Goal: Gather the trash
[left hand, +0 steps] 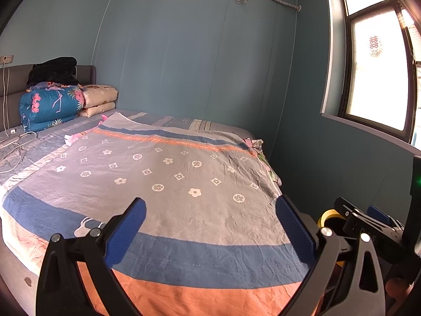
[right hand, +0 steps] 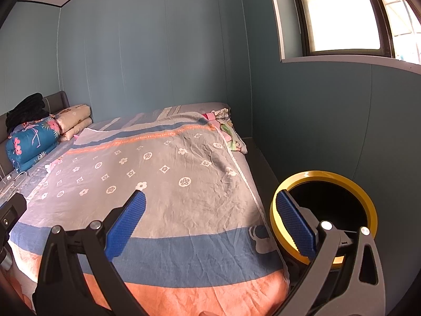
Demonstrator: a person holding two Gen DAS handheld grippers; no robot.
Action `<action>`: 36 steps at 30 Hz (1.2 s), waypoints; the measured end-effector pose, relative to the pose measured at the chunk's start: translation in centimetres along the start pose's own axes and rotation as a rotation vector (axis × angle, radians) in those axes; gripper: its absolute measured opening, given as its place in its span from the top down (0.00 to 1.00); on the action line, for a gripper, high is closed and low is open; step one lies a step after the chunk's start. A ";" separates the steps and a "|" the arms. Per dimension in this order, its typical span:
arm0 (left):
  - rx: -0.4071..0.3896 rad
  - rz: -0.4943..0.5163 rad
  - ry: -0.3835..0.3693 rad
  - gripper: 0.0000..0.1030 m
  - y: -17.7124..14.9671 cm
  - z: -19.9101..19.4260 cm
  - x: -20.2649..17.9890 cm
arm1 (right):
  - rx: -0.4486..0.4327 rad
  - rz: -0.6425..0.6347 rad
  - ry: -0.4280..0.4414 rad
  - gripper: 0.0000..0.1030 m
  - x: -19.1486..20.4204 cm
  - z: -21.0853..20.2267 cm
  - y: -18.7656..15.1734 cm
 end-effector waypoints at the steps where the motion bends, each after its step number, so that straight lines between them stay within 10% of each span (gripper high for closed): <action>1: -0.001 0.001 0.000 0.08 0.0 0.0 0.0 | 0.002 0.002 -0.002 0.08 0.0 0.0 0.0; 36: 0.006 0.006 -0.012 0.08 -0.3 0.1 -0.2 | 0.030 0.018 -0.001 0.08 -0.4 0.7 -1.1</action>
Point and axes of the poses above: each gripper's, at about its wrist camera, not at the fingertips, and z roughly the way its jaws point, x to its left, y to its top, the point moved 9 cm from there along z, roughly the way its jaws point, and after that the axes turned 9 degrees about -x, right-handed, at the moved point
